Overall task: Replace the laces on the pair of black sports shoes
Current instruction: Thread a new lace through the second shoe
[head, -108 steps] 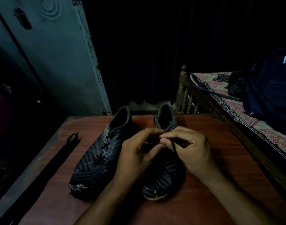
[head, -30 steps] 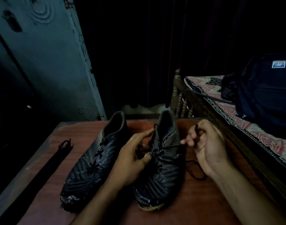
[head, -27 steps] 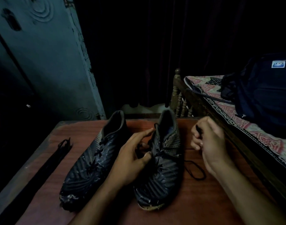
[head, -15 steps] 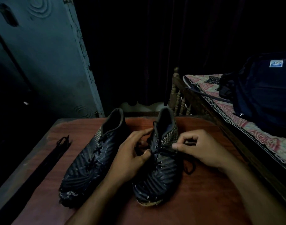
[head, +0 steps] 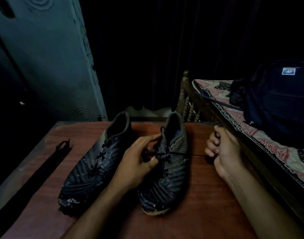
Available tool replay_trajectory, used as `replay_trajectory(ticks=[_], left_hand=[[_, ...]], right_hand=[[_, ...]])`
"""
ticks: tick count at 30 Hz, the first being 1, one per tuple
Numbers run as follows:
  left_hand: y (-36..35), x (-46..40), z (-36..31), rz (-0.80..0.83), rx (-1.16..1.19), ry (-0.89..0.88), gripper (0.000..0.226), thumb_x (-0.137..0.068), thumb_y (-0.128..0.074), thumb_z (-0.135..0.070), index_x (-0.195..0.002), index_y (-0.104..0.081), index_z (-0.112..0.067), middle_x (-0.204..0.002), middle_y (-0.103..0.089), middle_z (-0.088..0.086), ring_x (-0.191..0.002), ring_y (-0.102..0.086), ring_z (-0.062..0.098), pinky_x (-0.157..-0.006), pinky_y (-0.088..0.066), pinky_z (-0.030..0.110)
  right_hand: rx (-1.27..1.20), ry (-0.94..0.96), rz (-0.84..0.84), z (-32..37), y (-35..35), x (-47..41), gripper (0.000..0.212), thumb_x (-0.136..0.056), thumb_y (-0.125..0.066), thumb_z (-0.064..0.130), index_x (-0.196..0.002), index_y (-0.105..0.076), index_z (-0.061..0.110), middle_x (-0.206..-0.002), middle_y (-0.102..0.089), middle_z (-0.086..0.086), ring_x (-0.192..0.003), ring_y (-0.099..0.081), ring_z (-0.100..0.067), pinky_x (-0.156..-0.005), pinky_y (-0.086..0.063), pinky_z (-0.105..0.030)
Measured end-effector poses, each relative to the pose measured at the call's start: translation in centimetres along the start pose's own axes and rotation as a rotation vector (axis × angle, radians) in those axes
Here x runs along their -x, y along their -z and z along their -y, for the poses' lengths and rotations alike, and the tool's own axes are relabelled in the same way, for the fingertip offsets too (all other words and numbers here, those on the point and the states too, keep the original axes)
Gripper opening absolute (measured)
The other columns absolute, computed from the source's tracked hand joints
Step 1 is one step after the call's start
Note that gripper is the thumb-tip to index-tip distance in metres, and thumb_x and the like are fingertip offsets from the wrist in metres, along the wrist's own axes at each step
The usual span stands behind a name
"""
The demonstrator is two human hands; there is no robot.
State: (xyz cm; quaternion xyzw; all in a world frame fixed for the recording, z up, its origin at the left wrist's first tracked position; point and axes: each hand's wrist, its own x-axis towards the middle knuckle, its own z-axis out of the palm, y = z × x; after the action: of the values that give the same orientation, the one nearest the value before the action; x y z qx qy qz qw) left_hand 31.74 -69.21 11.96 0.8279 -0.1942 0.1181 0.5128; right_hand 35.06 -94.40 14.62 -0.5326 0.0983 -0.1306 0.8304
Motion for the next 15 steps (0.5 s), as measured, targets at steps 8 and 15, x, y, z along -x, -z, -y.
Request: replay_trajectory(ticks=[8, 15], left_hand=[[0.0, 0.1, -0.1, 0.005, -0.004, 0.019, 0.067, -0.086, -0.071, 0.003, -0.141, -0.059, -0.032, -0.111, -0.058, -0.028, -0.100, -0.063, 0.009, -0.089, -0.048, 0.013], [0.0, 0.0, -0.4, 0.012, -0.022, 0.005, 0.068, -0.086, -0.069, 0.000, -0.144, -0.056, -0.033, -0.121, -0.056, -0.024, -0.104, -0.061, 0.014, -0.088, -0.047, 0.015]], right_hand=[[1.036, 0.332, 0.524, 0.8, 0.0, 1.5, 0.041, -0.079, -0.082, 0.041, -0.088, -0.046, 0.023, -0.067, -0.061, 0.004, -0.061, -0.055, -0.001, -0.063, -0.046, -0.019], [0.856, 0.294, 0.649, 3.5, 0.0, 2.0, 0.017, -0.082, -0.070, 0.036, -0.076, -0.075, 0.020, -0.081, -0.074, 0.010, -0.077, -0.064, 0.000, -0.073, -0.044, -0.014]])
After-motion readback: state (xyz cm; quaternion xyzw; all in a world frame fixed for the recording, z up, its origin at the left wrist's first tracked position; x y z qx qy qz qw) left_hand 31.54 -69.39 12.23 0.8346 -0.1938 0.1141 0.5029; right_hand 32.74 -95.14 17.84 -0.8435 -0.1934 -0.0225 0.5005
